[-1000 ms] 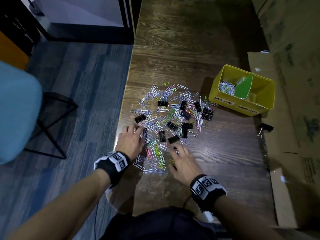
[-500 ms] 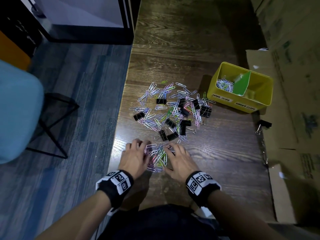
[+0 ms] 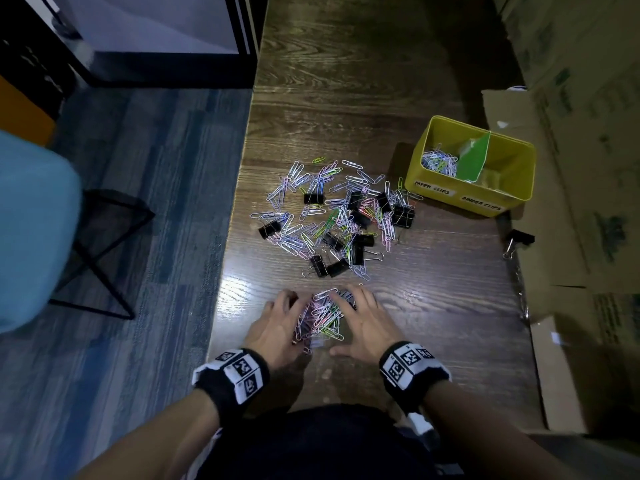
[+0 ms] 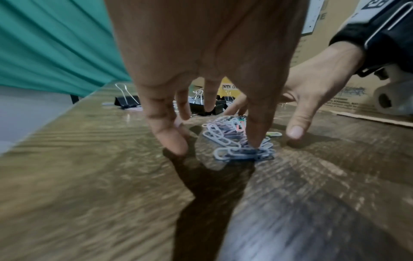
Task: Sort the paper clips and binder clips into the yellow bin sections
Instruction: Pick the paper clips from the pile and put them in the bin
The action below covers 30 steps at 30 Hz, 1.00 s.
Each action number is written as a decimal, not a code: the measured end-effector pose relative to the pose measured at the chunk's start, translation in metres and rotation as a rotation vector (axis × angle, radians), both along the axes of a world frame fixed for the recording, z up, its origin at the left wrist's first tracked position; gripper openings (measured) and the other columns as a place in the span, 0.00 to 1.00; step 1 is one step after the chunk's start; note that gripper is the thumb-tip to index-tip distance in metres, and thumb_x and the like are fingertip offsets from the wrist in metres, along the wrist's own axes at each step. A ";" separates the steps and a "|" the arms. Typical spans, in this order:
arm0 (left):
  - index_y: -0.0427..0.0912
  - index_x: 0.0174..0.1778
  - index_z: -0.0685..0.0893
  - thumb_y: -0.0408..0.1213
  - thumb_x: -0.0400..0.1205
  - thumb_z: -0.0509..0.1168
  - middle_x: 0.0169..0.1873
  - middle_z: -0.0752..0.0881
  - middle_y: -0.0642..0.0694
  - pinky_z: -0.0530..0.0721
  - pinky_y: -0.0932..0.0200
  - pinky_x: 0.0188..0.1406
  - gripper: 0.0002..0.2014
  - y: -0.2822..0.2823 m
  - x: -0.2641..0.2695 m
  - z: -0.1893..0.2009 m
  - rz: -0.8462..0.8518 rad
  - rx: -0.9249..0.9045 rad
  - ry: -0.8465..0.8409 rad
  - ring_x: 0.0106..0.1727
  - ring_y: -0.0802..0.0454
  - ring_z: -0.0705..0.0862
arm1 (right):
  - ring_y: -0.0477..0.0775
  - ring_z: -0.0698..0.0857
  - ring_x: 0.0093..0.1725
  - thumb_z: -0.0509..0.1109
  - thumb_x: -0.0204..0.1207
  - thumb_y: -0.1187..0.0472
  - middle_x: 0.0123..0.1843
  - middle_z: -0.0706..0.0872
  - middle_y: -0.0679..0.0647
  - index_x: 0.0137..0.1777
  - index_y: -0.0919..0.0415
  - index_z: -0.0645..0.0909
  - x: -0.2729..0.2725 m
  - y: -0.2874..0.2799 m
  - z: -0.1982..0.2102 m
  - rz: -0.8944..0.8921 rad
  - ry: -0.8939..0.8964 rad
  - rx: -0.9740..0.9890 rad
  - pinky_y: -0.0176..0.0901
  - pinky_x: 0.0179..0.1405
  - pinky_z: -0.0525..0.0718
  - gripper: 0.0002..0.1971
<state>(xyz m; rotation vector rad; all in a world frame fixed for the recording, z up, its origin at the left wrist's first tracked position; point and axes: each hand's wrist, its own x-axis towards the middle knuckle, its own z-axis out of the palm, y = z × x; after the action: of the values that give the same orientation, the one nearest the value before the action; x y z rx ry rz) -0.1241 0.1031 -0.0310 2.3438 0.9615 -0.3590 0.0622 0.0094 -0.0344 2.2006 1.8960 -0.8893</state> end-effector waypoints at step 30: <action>0.56 0.35 0.91 0.33 0.71 0.76 0.34 0.92 0.51 0.86 0.54 0.47 0.09 0.043 0.032 0.008 0.378 -0.574 -0.233 0.35 0.59 0.86 | 0.45 0.89 0.42 0.79 0.67 0.63 0.47 0.92 0.54 0.51 0.60 0.90 0.070 -0.010 0.013 -0.427 0.503 0.265 0.33 0.50 0.83 0.11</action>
<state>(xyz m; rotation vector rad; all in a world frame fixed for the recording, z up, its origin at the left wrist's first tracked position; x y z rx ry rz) -0.0916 0.1458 -0.0234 1.6083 1.0001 -0.1720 0.1324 -0.0007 -0.0210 2.8224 1.8380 -1.4511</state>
